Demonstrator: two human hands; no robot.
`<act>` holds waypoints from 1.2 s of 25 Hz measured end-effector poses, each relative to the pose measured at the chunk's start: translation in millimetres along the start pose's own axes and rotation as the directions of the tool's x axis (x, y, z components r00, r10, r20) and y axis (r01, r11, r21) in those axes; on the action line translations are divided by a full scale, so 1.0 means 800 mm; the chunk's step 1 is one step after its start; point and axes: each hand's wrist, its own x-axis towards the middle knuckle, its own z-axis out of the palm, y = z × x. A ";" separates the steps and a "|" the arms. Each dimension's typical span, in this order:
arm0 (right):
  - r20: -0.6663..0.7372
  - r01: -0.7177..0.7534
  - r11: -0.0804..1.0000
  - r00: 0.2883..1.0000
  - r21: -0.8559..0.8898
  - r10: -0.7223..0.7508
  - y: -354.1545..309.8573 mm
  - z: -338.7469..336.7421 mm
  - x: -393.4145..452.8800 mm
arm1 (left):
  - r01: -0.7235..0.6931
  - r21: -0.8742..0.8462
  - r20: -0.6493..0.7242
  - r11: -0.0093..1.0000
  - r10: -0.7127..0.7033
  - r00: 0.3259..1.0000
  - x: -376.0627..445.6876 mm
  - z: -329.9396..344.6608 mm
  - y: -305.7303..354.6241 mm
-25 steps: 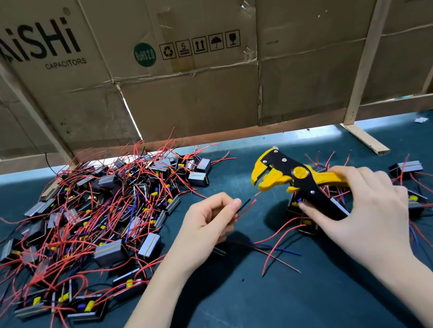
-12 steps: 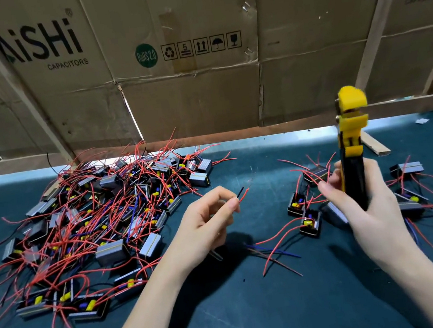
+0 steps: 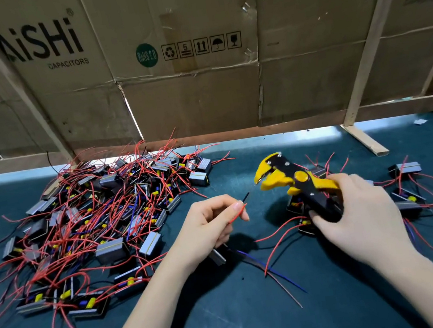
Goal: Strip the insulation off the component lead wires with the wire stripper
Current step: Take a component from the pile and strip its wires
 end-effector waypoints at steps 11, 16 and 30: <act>-0.095 0.081 0.994 0.992 -0.067 -0.088 -0.016 0.011 -0.009 | 0.067 0.052 -0.070 0.996 -0.063 0.996 0.000 0.002 0.001; -0.115 0.091 0.991 0.988 -0.103 -0.103 -0.016 0.009 -0.010 | 0.074 0.064 -0.069 0.995 -0.070 0.995 0.001 0.003 0.001; -0.211 0.084 0.988 0.971 -0.130 -0.110 -0.007 0.012 -0.006 | 0.114 -0.039 -0.071 0.993 -0.116 0.991 0.006 0.000 -0.004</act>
